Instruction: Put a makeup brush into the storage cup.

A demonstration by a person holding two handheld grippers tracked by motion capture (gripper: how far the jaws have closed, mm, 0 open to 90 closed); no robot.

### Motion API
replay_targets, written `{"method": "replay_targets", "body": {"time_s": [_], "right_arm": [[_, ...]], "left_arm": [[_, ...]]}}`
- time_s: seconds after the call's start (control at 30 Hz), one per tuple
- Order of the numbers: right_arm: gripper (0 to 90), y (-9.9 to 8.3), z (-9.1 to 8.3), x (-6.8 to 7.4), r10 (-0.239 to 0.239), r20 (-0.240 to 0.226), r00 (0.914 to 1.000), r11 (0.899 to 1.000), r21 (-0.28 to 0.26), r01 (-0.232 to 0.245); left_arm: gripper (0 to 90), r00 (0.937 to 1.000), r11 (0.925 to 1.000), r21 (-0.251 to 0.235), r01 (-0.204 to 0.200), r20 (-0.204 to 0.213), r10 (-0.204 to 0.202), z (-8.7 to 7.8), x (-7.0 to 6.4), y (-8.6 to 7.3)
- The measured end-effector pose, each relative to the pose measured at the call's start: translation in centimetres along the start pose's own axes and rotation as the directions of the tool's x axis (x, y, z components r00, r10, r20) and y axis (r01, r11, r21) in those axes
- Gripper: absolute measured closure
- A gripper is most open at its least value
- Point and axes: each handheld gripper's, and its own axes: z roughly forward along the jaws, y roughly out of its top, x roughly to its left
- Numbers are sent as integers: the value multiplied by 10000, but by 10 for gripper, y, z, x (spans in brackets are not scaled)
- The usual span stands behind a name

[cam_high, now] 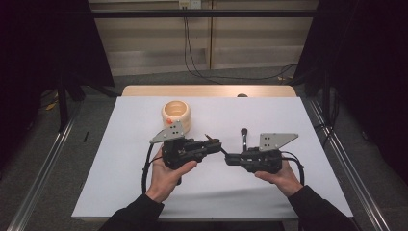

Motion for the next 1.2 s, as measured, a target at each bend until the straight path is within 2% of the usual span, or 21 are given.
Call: {"method": "replay_targets", "body": {"time_s": [0.03, 0.2, 0.23, 0.27, 0.33, 0.47, 0.53, 0.63, 0.8, 0.97, 1.03, 1.2], "right_arm": [[841, 0, 0, 0, 5, -15, 10000, 10000, -4, -5], [829, -1, -1, -1, 129, -127, 9998, 9999, -92, -130], [818, -1, -1, -1, 137, -123, 9998, 9998, -113, -138], [795, -1, -1, -1, 170, -187, 9997, 9997, -156, -173], [744, -1, -1, -1, 159, -215, 9996, 9998, -151, -163], [641, -1, 0, 0, 155, -233, 9996, 9998, -127, -158], [559, -2, 0, -1, 221, -128, 9997, 9996, -200, -223], [396, -1, 0, -1, 258, 152, 9996, 9994, -254, -254], [235, -1, -1, -2, 518, 397, 9979, 9980, -373, -504], [32, 0, 0, 0, 687, 847, 9940, 9965, -537, -642], [2, 0, -1, -1, 654, 1105, 9917, 9969, -519, -599], [4, 0, -3, -1, 540, 1152, 9919, 9967, -669, -465]], "left_arm": [[830, 9999, 9999, 130, -110, -90, 111, -1, 0, 1], [834, 9999, 9998, 153, -143, 52, 142, -1, -1, 1], [834, 9999, 9998, 142, -158, -45, 159, 0, -2, 1], [834, 9998, 9997, 170, -186, 27, 185, 0, -2, 1], [834, 9995, 9993, 289, -240, -177, 245, 1, -2, 1], [834, 9997, 9993, 312, -196, -168, 201, 1, -2, 0], [834, 9992, 9989, 369, -290, -246, 300, 0, -2, 1], [834, 9993, 9993, 307, -193, -312, 203, 0, -1, 1], [834, 9987, 9986, 410, -330, -384, 346, -1, -1, 0], [834, 9987, 9989, 394, -239, -451, 257, 0, -1, -1], [834, 9986, 9989, 401, -230, -457, 249, -1, 1, -1], [834, 9977, 9992, 341, -202, -636, 223, -4, 3, 0]]}}
